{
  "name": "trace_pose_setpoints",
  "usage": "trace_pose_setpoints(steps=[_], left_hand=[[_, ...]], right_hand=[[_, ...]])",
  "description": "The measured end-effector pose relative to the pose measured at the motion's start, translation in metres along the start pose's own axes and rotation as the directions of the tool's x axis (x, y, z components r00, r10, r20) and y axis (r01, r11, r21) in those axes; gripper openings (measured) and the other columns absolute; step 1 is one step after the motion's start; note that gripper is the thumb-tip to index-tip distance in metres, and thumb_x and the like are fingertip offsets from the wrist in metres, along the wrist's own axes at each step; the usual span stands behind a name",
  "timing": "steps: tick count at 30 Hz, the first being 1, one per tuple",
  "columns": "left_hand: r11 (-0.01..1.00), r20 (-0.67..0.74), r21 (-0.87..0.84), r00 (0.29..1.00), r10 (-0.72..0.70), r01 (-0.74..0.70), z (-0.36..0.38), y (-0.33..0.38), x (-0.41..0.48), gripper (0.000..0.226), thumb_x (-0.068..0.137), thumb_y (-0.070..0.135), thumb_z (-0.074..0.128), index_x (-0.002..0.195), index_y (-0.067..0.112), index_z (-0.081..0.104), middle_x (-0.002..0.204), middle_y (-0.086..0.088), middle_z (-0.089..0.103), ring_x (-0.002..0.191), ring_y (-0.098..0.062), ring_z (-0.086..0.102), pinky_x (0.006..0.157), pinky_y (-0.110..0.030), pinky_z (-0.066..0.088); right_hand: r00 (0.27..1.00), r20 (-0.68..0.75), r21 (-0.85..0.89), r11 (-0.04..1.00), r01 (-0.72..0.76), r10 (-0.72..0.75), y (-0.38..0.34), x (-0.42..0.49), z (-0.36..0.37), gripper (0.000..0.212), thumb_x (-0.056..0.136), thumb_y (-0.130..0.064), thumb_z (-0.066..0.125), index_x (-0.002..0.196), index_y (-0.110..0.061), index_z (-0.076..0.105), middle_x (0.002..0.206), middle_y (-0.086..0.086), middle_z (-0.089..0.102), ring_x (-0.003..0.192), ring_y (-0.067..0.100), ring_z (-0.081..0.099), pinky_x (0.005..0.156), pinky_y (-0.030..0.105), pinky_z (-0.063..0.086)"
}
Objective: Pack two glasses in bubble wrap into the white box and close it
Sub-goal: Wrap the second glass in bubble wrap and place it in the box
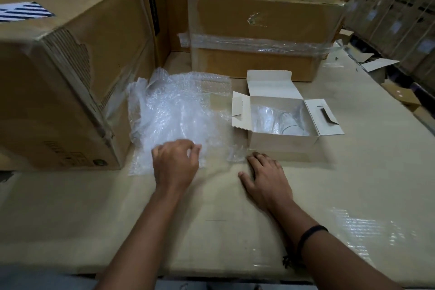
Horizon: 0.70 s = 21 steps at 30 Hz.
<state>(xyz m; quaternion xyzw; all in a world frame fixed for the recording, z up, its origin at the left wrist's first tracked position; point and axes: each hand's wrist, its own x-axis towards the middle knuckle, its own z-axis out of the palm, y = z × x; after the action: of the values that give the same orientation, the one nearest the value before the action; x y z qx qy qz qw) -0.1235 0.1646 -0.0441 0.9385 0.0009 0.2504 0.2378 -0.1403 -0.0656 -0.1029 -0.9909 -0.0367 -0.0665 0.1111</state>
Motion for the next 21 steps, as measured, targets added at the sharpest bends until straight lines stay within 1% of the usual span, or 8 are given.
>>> trace_pose_setpoints(steps=[3,5,8,11,14,17,19,21], left_hand=[[1.0,0.22,0.003,0.975,0.011,-0.013,0.003,0.007,-0.044,0.021,0.084,0.038,0.065,0.075,0.021,0.074,0.077,0.003,0.072,0.074,-0.023,0.065,0.081,-0.036,0.041],[0.998,0.308,0.036,0.951,0.032,-0.046,0.005,0.006,-0.066,0.02,0.085,0.041,0.064,0.08,0.024,0.073,0.086,0.008,0.072,0.083,-0.019,0.063,0.082,-0.034,0.038],[0.994,0.367,0.047,0.927,0.073,-0.096,0.004,-0.004,-0.085,0.019,0.085,0.043,0.06,0.093,0.03,0.071,0.11,0.016,0.064,0.104,-0.013,0.054,0.088,-0.033,0.031],[0.996,0.333,0.034,0.94,0.069,-0.085,-0.003,-0.013,-0.089,0.012,0.084,0.038,0.064,0.093,0.03,0.069,0.114,0.012,0.063,0.11,-0.015,0.054,0.09,-0.035,0.032],[0.996,0.307,0.0,0.948,0.084,-0.088,-0.008,-0.016,-0.088,0.006,0.088,0.028,0.063,0.085,0.029,0.058,0.09,0.014,0.061,0.092,-0.015,0.057,0.083,-0.033,0.032],[0.987,0.232,-0.123,0.964,0.13,-0.104,-0.008,-0.006,-0.084,0.011,0.089,0.022,0.057,0.08,0.024,0.051,0.071,0.011,0.053,0.072,-0.019,0.055,0.077,-0.032,0.034],[0.973,0.243,-0.163,0.949,0.2,-0.163,-0.003,0.004,-0.084,0.013,0.088,0.029,0.044,0.087,0.022,0.055,0.078,0.008,0.056,0.077,-0.02,0.056,0.081,-0.032,0.032],[0.948,0.311,-0.191,0.901,0.303,-0.253,0.008,0.019,-0.086,0.03,0.091,0.032,0.036,0.105,0.019,0.059,0.098,0.004,0.063,0.103,-0.02,0.057,0.096,-0.034,0.027]], right_hand=[[1.0,0.004,0.055,0.998,-0.002,0.001,0.0,-0.002,-0.004,0.085,0.082,-0.061,0.042,0.153,-0.018,0.02,0.141,0.006,0.048,0.123,0.027,0.048,0.106,0.039,0.035],[0.999,0.016,0.048,0.998,0.03,-0.031,0.0,-0.004,-0.008,0.091,0.075,-0.06,0.041,0.155,-0.025,0.013,0.146,0.008,0.042,0.124,0.029,0.048,0.104,0.041,0.036],[0.992,0.08,-0.025,0.995,0.097,-0.095,-0.002,-0.003,-0.01,0.071,0.077,-0.057,0.033,0.145,-0.038,0.039,0.157,0.005,0.03,0.138,0.028,0.036,0.109,0.042,0.029],[0.988,0.015,0.038,0.987,0.153,-0.154,-0.003,-0.004,-0.012,0.039,0.086,-0.039,0.047,0.118,-0.028,0.066,0.147,0.0,0.047,0.135,0.025,0.042,0.104,0.042,0.034],[0.956,-0.181,0.06,0.968,0.243,-0.229,-0.003,-0.013,-0.017,0.018,0.083,-0.02,0.053,0.094,-0.016,0.067,0.125,0.004,0.064,0.119,0.027,0.056,0.097,0.041,0.04],[0.901,-0.371,0.101,0.955,0.279,-0.224,0.005,-0.029,-0.043,0.025,0.085,-0.026,0.05,0.094,-0.007,0.063,0.112,0.007,0.067,0.108,0.022,0.054,0.094,0.038,0.037],[0.86,-0.452,0.055,0.955,0.292,-0.237,0.02,-0.04,-0.066,0.029,0.084,-0.027,0.054,0.096,-0.003,0.063,0.104,0.007,0.066,0.101,0.022,0.053,0.09,0.037,0.036],[0.857,-0.449,0.011,0.957,0.289,-0.253,0.039,-0.053,-0.085,0.027,0.083,-0.025,0.058,0.099,-0.004,0.062,0.096,0.005,0.064,0.098,0.023,0.055,0.089,0.037,0.038]])
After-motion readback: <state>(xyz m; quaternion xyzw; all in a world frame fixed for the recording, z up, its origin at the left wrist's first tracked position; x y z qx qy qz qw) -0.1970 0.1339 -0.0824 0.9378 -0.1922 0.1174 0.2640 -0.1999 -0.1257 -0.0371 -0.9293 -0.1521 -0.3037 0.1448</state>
